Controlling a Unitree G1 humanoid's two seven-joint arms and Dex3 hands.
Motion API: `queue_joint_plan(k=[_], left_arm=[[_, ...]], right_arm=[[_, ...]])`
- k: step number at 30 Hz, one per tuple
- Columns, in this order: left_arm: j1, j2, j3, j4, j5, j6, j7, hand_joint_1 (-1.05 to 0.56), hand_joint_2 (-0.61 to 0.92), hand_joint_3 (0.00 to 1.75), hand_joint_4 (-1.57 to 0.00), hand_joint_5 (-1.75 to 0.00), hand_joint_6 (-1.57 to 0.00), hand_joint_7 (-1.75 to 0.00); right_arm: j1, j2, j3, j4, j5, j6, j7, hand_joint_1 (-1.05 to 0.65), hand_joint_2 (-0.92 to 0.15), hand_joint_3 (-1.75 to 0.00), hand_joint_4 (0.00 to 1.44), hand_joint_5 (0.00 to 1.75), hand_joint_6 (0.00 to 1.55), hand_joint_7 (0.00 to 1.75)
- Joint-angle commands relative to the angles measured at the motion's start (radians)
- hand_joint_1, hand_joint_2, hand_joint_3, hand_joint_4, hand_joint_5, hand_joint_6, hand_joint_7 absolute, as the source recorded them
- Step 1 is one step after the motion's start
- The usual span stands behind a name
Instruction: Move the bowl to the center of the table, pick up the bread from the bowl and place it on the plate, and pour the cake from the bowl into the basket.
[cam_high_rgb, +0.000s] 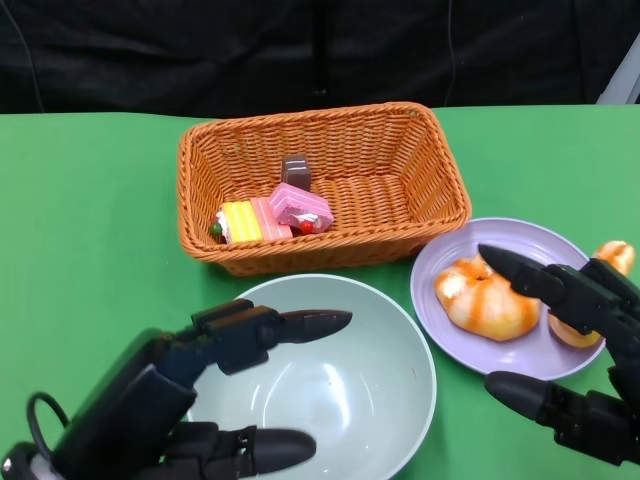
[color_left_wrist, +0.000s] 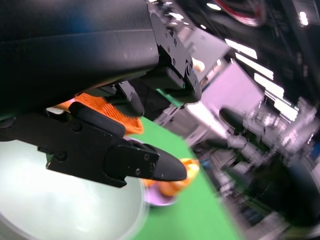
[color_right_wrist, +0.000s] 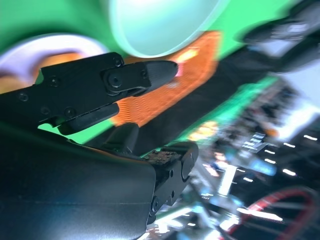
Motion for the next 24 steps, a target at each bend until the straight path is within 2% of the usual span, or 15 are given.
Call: queue_joint_plan(k=[1, 2, 3, 4, 5, 8, 10, 13, 19, 23, 24], left_arm=[[0.042, -0.060, -0.006, -0.035, -0.104, 0.067, -0.005, -0.23, 0.92, 0.23, -0.53, -1.23, -0.45, -1.10], [0.055, -0.079, -0.006, -0.045, -0.120, 0.086, -0.001, -0.23, 0.91, 0.26, -0.61, -1.31, -0.52, -1.18], [0.067, -0.095, -0.004, -0.053, -0.132, 0.105, 0.001, -0.23, 0.86, 0.37, -0.65, -1.34, -0.57, -1.20], [0.083, -0.114, -0.002, -0.061, -0.141, 0.122, 0.006, -0.22, 0.75, 0.57, -0.68, -1.36, -0.61, -1.21], [0.097, -0.129, -0.001, -0.069, -0.146, 0.136, 0.009, -0.18, 0.56, 0.93, -0.73, -1.41, -0.66, -1.24], [0.140, -0.163, -0.002, -0.089, -0.154, 0.169, 0.006, -0.08, 0.36, 1.32, -0.78, -1.49, -0.72, -1.27], [0.171, -0.183, -0.005, -0.100, -0.157, 0.184, 0.006, -0.03, 0.34, 1.39, -0.81, -1.53, -0.74, -1.29], [0.213, -0.211, -0.007, -0.107, -0.160, 0.187, 0.007, 0.01, 0.37, 1.40, -0.83, -1.58, -0.76, -1.33], [0.272, -0.244, -0.001, -0.102, -0.146, 0.173, 0.002, 0.04, 0.40, 1.47, -0.84, -1.67, -0.76, -1.44], [0.275, -0.241, 0.019, -0.080, -0.145, 0.165, -0.013, 0.05, 0.40, 1.50, -0.89, -1.69, -0.79, -1.52], [0.272, -0.239, 0.025, -0.073, -0.145, 0.163, -0.016, 0.06, 0.40, 1.50, -0.91, -1.69, -0.80, -1.53]], right_arm=[[0.048, 0.035, 0.025, -0.024, 0.118, -0.017, 0.023, -0.25, -0.73, -0.57, 0.29, 1.34, 0.32, 0.93], [0.060, 0.045, 0.036, -0.032, 0.152, -0.016, 0.032, -0.17, -0.63, -0.78, 0.35, 1.37, 0.36, 1.02], [0.069, 0.055, 0.048, -0.036, 0.183, -0.017, 0.039, -0.14, -0.57, -0.89, 0.37, 1.39, 0.38, 1.06], [0.084, 0.070, 0.067, -0.042, 0.221, -0.011, 0.046, -0.12, -0.54, -0.97, 0.39, 1.41, 0.39, 1.08], [0.095, 0.081, 0.081, -0.046, 0.240, -0.009, 0.050, -0.08, -0.52, -1.04, 0.41, 1.46, 0.43, 1.13], [0.124, 0.104, 0.114, -0.054, 0.267, -0.018, 0.056, -0.04, -0.48, -1.16, 0.42, 1.55, 0.44, 1.24], [0.138, 0.123, 0.139, -0.052, 0.287, -0.030, 0.056, -0.03, -0.46, -1.21, 0.42, 1.59, 0.44, 1.29], [0.162, 0.140, 0.169, -0.054, 0.303, -0.038, 0.057, -0.01, -0.46, -1.28, 0.44, 1.65, 0.45, 1.37], [0.202, 0.157, 0.206, -0.043, 0.258, -0.083, 0.040, 0.04, -0.42, -1.43, 0.53, 1.69, 0.54, 1.47], [0.206, 0.154, 0.205, -0.005, 0.241, -0.128, 0.038, 0.05, -0.43, -1.46, 0.62, 1.74, 0.62, 1.52], [0.205, 0.153, 0.203, 0.007, 0.234, -0.138, 0.035, 0.09, -0.41, -1.57, 0.71, 1.74, 0.68, 1.55]])
